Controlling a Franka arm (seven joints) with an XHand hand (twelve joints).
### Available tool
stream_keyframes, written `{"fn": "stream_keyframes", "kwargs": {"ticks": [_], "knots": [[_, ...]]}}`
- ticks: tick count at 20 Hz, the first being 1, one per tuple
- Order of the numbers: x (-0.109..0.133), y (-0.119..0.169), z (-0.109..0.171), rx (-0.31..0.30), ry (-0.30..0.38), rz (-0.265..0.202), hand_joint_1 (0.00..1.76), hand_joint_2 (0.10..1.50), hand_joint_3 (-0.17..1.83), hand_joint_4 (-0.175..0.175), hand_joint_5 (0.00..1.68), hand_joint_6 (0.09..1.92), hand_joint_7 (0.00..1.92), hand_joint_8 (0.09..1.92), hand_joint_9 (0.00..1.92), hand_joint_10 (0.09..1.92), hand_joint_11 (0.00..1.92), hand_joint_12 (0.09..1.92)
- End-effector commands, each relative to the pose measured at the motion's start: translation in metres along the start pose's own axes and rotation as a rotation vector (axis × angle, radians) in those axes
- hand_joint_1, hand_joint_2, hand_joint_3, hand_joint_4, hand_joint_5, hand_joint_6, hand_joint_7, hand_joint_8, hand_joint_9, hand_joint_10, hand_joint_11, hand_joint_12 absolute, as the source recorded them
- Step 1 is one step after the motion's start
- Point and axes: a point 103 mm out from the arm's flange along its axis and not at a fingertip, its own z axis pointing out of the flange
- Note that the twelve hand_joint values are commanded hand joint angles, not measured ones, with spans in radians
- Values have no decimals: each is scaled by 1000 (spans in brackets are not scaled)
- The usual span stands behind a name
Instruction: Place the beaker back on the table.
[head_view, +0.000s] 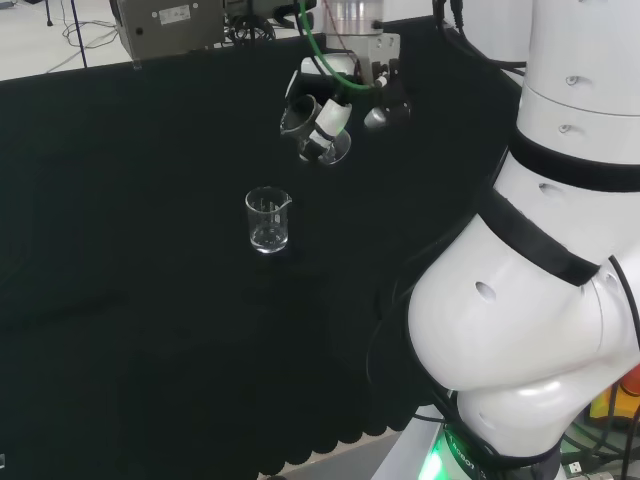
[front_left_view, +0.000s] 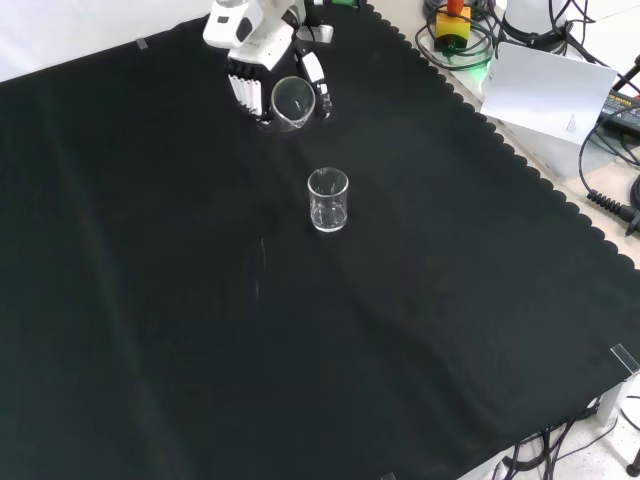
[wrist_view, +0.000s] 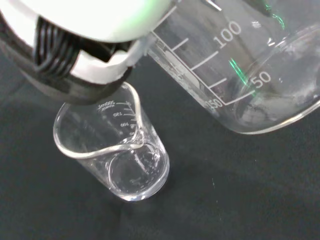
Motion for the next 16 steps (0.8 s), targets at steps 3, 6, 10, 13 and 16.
{"fn": "stream_keyframes", "kwargs": {"ticks": [3,6,10,13,16], "knots": [[-19,6,6,-88,90,-5,1306,660,701,-175,1183,819,1234,805,1464,724,1214,777],[-31,7,10,-128,121,-6,1306,661,700,-175,1182,819,1233,805,1462,723,1212,776],[-47,12,19,-163,166,-1,1306,663,696,-175,1181,820,1232,806,1459,722,1211,775],[-57,20,27,-187,195,-1,1306,665,693,-175,1180,820,1231,806,1456,721,1210,774],[-66,29,35,-200,213,-8,1379,673,652,-175,1177,802,1193,820,1345,724,1203,769]]}}
